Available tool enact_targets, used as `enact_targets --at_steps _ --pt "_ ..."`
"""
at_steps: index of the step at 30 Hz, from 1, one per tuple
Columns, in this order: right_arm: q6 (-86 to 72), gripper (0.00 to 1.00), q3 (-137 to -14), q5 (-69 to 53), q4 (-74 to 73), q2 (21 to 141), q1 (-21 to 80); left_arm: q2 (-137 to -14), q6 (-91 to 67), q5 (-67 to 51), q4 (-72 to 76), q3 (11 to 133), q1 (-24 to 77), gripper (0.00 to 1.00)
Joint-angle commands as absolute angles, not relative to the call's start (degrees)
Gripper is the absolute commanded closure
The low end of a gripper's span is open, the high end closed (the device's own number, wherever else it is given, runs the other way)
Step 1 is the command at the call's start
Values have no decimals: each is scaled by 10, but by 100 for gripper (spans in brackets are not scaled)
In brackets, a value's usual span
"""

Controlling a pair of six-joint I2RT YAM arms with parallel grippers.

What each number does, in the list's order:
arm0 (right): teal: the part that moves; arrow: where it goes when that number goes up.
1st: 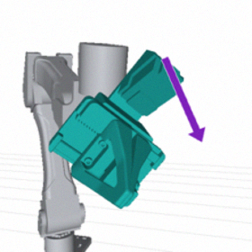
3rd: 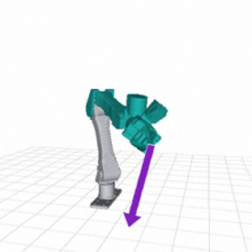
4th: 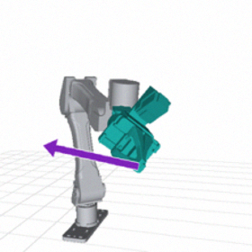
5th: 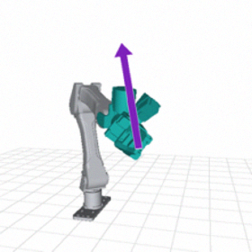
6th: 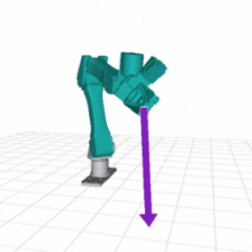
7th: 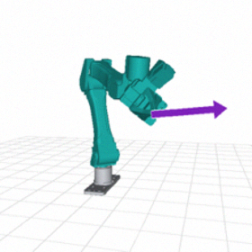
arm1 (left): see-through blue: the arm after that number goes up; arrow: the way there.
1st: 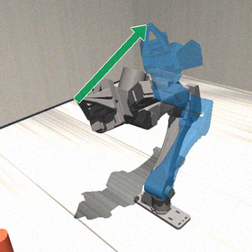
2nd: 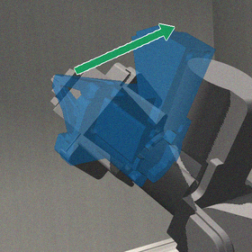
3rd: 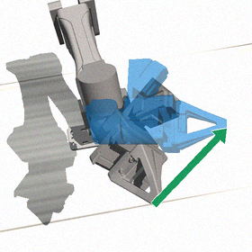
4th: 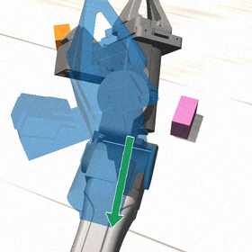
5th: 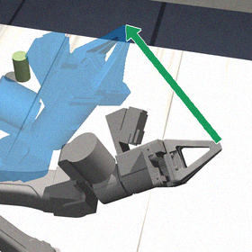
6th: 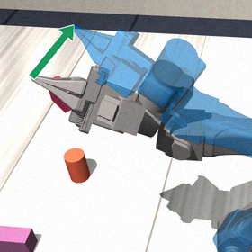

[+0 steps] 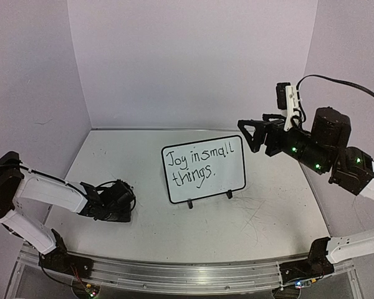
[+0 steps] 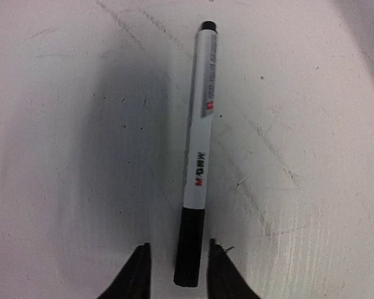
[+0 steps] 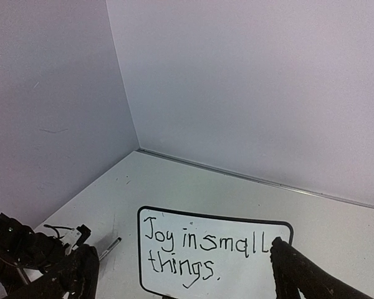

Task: Write a sentence on the whiteboard
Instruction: Put down the whiteboard marker at the center of the board, then reset both arms

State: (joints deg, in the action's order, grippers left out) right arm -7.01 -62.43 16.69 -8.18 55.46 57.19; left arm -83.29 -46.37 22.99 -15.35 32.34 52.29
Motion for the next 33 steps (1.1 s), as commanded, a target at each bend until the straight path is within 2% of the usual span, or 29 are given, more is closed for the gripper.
enact_targets --at_steps 1,4,7,12,17,25,33 --pt "-49 2 -631 211 -93 539 571 -773 -463 235 -188 338 521 57" --pt "-39 2 -637 233 -105 532 571 -729 -446 256 -245 381 521 44" --pt "-27 2 -648 261 -118 520 571 -678 -409 280 -301 455 521 35" --pt "-6 2 -665 305 -131 498 571 -621 -284 296 -307 601 519 29" --pt "5 2 -691 329 -134 475 571 -593 -141 246 -215 729 519 24" --pt "37 2 -746 319 -133 457 571 -572 -36 144 -86 804 519 19" --pt "41 2 -753 342 -117 448 571 -543 -15 133 -28 791 519 8"
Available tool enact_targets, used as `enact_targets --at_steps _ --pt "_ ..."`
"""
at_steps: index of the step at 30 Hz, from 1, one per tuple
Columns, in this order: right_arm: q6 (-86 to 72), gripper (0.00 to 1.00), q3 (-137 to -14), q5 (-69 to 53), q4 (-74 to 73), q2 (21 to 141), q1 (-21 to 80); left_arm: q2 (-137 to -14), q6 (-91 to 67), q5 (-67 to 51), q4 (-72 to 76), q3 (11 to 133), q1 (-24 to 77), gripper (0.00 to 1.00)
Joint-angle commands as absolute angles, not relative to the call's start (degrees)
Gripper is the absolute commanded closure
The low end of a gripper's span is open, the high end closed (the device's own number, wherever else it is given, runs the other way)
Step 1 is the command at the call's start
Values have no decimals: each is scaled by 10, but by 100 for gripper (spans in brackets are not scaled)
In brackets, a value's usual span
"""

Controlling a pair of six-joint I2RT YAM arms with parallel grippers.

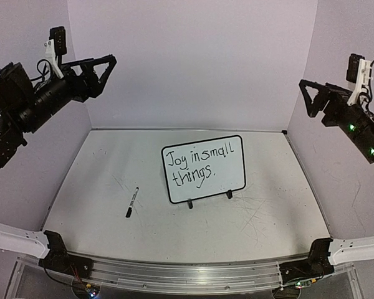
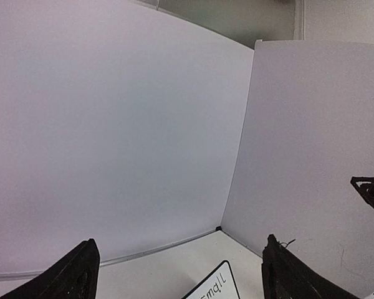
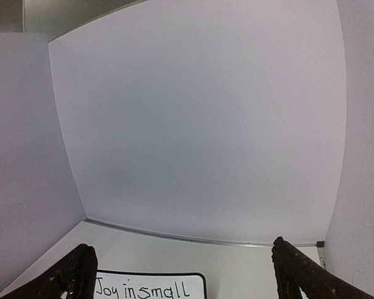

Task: Write a sentence on the whiteboard
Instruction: Reset both arms

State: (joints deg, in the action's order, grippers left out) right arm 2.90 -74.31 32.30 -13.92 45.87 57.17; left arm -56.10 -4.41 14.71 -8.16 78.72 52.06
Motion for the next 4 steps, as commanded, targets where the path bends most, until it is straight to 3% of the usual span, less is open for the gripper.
enact_targets --at_steps 1,4 --pt "43 2 -740 341 -107 443 571 -541 -15 133 -27 789 519 8" --pt "27 2 -729 365 -101 441 571 -534 -16 128 -25 784 519 4"
